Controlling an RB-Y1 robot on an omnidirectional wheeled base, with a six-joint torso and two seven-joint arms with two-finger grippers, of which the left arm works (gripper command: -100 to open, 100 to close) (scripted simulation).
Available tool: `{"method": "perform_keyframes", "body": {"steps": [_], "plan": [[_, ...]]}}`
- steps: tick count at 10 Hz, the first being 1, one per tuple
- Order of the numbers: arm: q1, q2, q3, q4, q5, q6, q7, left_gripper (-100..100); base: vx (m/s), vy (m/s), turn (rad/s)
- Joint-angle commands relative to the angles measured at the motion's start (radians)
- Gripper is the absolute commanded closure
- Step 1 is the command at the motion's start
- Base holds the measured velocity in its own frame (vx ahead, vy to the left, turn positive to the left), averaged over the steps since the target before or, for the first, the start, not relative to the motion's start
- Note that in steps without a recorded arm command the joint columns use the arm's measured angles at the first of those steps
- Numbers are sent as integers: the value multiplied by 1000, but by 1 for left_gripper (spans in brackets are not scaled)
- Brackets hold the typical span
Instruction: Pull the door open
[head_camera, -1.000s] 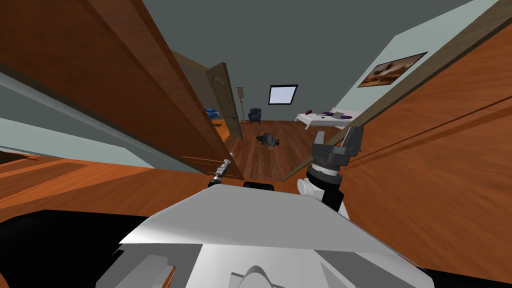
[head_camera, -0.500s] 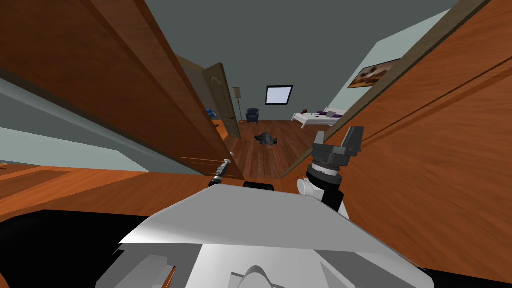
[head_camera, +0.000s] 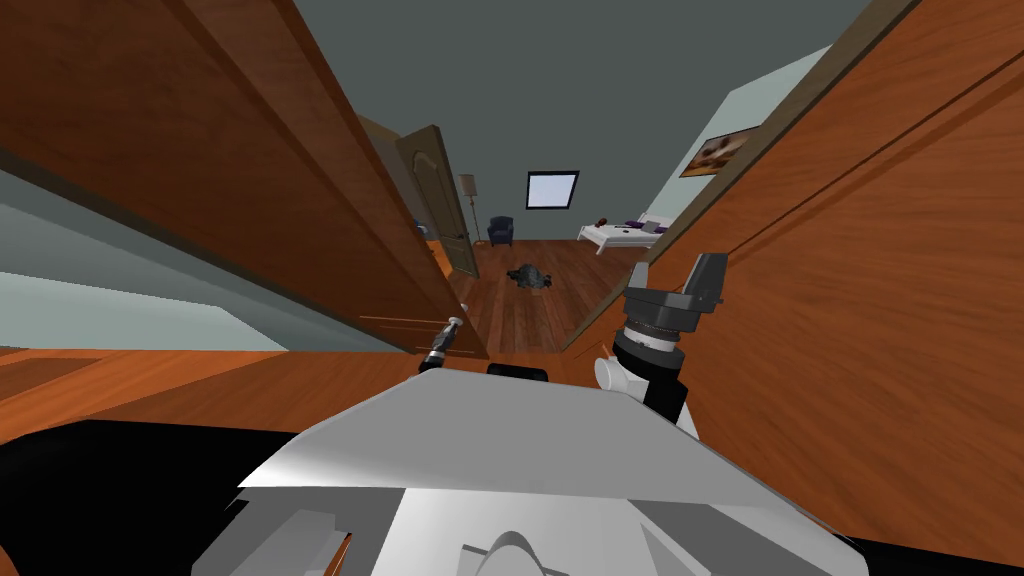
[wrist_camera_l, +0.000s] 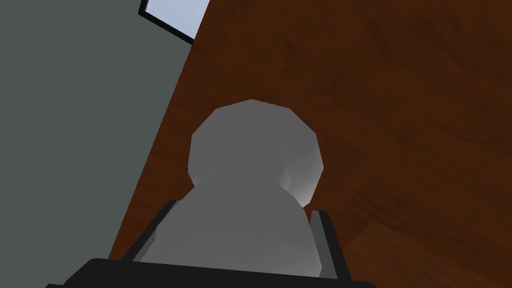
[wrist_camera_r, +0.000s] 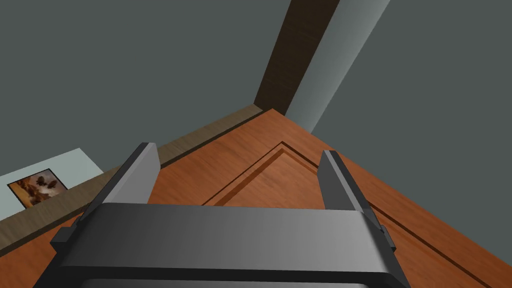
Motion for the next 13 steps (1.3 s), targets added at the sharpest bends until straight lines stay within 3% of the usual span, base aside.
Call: {"method": "perform_keyframes", "body": {"steps": [1, 3, 4, 6, 7, 8, 9, 10, 11, 12, 13], "plan": [[-7, -2, -8, 5, 11, -4, 28, 100, -45, 28, -53], [-10, -3, -26, 0, 52, 3, 91, 100, -52, 33, -87], [-10, -3, -26, 0, 52, 3, 104, 100, -47, 30, -62], [-14, -4, -45, -5, 95, 11, 166, 100, -60, 21, -88], [-14, -4, -45, -5, 95, 11, 182, 100, -58, 28, -58], [-15, -4, -55, -8, 116, 15, 215, 100, -52, 33, -86], [-15, -4, -55, -8, 116, 15, 221, 100, -38, 23, -34], [-17, -5, -65, -11, 140, 20, 259, 100, -40, 21, -70], [-17, -5, -65, -11, 140, 20, 262, 100, -36, 21, -31], [-19, -5, -76, -14, 163, 24, 302, 100, -51, 23, -81], [-19, -5, -76, -14, 163, 24, 303, 100, -42, 21, -47]]}}
